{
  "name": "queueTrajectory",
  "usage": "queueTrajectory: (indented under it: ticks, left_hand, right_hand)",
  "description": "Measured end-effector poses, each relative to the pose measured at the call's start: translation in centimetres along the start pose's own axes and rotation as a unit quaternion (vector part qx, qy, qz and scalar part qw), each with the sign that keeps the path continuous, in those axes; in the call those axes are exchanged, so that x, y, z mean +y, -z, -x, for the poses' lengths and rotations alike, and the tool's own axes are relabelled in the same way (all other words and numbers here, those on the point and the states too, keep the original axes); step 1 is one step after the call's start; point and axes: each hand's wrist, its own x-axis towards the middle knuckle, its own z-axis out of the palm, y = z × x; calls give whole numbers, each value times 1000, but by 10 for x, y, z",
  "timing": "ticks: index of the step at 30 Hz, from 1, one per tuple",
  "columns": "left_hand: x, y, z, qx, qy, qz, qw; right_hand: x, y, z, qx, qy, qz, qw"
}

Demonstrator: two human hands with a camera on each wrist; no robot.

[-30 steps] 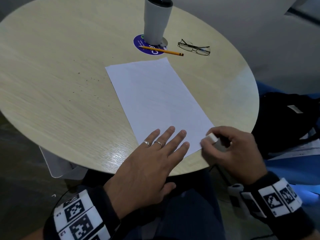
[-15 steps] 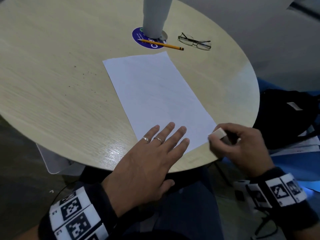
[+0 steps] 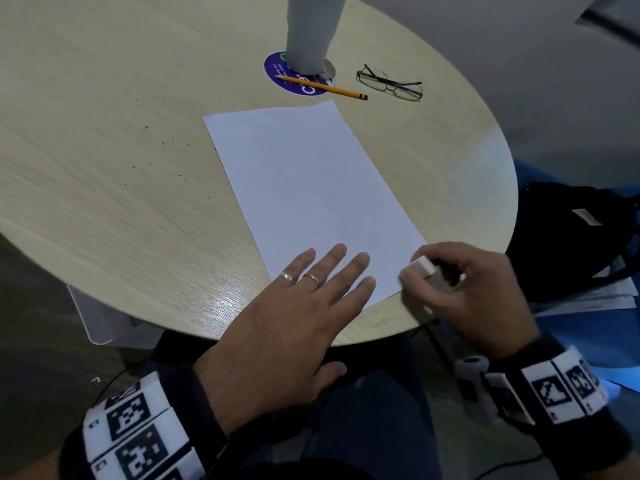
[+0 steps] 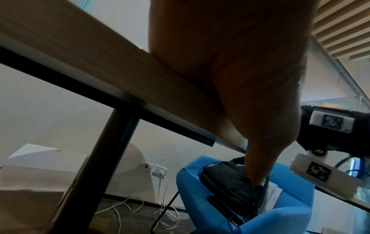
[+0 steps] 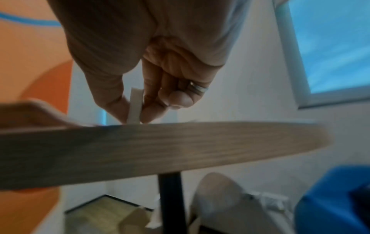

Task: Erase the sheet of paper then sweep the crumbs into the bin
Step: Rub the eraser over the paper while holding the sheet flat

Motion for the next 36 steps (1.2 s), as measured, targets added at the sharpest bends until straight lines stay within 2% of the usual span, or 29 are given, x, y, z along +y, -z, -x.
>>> queueTrajectory:
  ticks: [2, 3, 5, 8, 11, 13, 15, 16, 18, 22, 25, 28, 31, 34, 36]
  left_hand:
    - [0, -1, 0, 0, 2, -4, 1000]
    - [0, -1, -1, 1, 3, -5, 1000]
    - [1, -1, -1, 0, 2, -1, 1000]
    - [1, -2, 0, 2, 4, 10, 1000]
    - [1, -2, -1, 3, 3, 9, 1000]
    - [1, -2, -1, 4, 4, 15, 1000]
    - [1, -1, -1, 5, 5, 20, 1000]
    - [1, -1, -1, 8, 6, 20, 1000]
    - [1, -2, -1, 7, 6, 20, 1000]
    - [-1, -2, -2, 1, 4, 22, 1000]
    - [0, -1, -2, -4, 3, 21, 1000]
    - [1, 0, -1, -6, 6, 19, 1000]
    - [0, 1, -1, -8, 7, 20, 1000]
    - [1, 2, -1, -14, 8, 15, 1000]
    - [1, 2, -1, -17, 8, 14, 1000]
  right_hand:
    - [-5, -10, 2, -34, 9, -31, 999]
    - [4, -7, -3, -36, -12, -48, 998]
    - [24, 9, -13, -6, -44, -24, 999]
    - [16, 20, -28, 30, 4, 23, 999]
    - [-11, 1, -31, -47, 69, 20, 996]
    - [3, -2, -37, -89, 43, 11, 995]
    - [26, 11, -49, -73, -22, 0, 997]
    - [33, 16, -54, -60, -26, 13, 998]
    - [27, 17, -56, -62, -1, 49, 997]
    - [-4, -4, -49, -128, 54, 33, 990]
    - [24, 8, -67, -92, -5, 37, 995]
    - [22, 11, -68, -73, 13, 74, 994]
    - [-1, -5, -54, -132, 76, 67, 986]
    - [19, 3, -72, -94, 19, 72, 993]
    - [23, 7, -78, -64, 17, 88, 994]
